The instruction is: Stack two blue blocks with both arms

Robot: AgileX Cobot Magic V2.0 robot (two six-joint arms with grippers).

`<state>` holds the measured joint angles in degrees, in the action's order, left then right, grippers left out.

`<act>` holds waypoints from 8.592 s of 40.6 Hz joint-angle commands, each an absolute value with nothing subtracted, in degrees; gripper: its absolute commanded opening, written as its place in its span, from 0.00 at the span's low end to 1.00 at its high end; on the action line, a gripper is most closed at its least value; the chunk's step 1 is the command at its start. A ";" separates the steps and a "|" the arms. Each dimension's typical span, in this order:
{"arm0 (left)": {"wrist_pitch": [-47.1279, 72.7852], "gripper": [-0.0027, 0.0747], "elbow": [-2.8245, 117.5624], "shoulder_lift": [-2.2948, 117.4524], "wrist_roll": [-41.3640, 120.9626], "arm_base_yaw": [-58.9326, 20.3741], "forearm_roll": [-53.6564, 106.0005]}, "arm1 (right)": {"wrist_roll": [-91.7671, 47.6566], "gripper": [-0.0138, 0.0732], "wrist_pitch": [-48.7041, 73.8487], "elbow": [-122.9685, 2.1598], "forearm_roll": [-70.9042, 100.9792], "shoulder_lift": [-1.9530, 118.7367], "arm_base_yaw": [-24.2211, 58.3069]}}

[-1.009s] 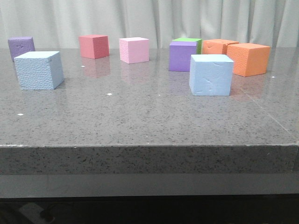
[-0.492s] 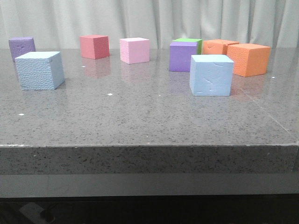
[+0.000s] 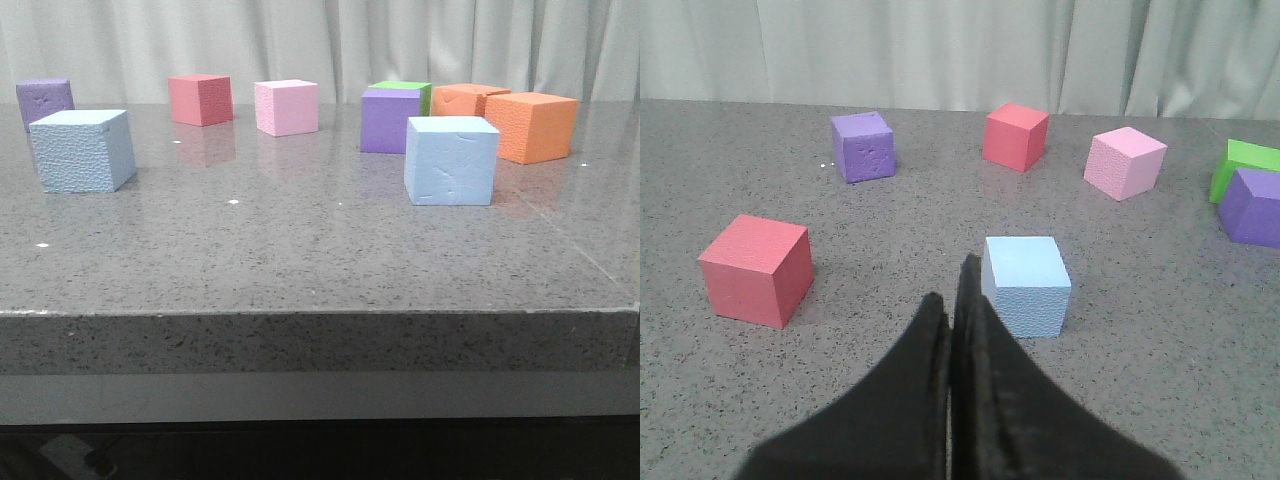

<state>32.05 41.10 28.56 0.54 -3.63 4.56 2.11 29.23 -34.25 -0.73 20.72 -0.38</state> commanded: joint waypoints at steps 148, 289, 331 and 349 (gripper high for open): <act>27.71 0.57 42.91 29.35 0.47 -4.03 -1.15 | 27.17 0.64 60.15 -105.86 -6.08 106.32 30.78; 33.79 0.82 51.68 48.66 5.32 -9.63 0.00 | -8.57 0.84 32.81 -46.38 6.23 41.47 30.47; 52.72 0.82 93.47 102.48 -14.31 -15.07 -5.34 | -8.57 0.84 32.97 -46.38 6.23 41.47 30.47; 54.25 0.60 94.03 105.10 -16.30 -15.07 -3.77 | -8.57 0.84 32.97 -46.38 6.23 41.47 30.47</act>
